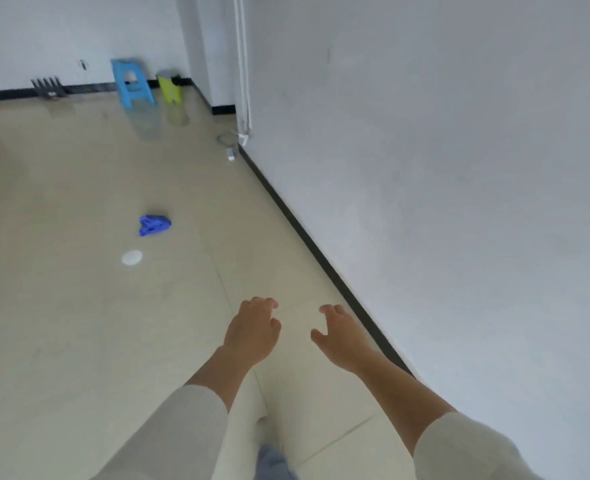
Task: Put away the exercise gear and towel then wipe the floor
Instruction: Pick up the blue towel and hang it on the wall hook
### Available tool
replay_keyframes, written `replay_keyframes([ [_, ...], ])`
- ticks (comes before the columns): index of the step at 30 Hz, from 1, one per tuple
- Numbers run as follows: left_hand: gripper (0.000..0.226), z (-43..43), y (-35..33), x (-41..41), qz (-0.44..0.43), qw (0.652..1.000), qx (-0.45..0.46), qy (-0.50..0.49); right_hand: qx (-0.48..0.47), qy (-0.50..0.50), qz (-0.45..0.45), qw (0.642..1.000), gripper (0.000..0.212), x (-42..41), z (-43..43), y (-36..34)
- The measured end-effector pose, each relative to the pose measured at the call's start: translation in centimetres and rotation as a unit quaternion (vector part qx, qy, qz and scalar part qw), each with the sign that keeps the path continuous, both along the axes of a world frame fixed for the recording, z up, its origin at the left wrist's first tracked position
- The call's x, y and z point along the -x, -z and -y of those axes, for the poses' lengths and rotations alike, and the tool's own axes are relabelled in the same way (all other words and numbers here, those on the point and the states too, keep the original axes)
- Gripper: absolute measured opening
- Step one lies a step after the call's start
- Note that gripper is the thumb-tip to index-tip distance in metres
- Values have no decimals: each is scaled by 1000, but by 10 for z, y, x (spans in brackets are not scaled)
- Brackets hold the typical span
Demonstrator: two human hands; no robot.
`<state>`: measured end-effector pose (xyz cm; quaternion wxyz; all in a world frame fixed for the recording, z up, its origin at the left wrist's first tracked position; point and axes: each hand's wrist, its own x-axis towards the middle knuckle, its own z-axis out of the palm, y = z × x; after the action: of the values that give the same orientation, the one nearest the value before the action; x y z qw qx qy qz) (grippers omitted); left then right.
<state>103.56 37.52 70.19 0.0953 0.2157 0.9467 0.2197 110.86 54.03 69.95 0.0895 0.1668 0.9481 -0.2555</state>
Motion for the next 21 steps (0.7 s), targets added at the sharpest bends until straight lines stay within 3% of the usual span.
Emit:
replay_keyframes([
  [7, 41, 75, 6, 201, 15, 997, 16, -77, -26, -89, 15, 996, 55, 235, 55, 5],
  [21, 46, 233, 20, 542, 46, 975, 20, -217, -64, -218, 31, 973, 52, 615, 215, 16],
])
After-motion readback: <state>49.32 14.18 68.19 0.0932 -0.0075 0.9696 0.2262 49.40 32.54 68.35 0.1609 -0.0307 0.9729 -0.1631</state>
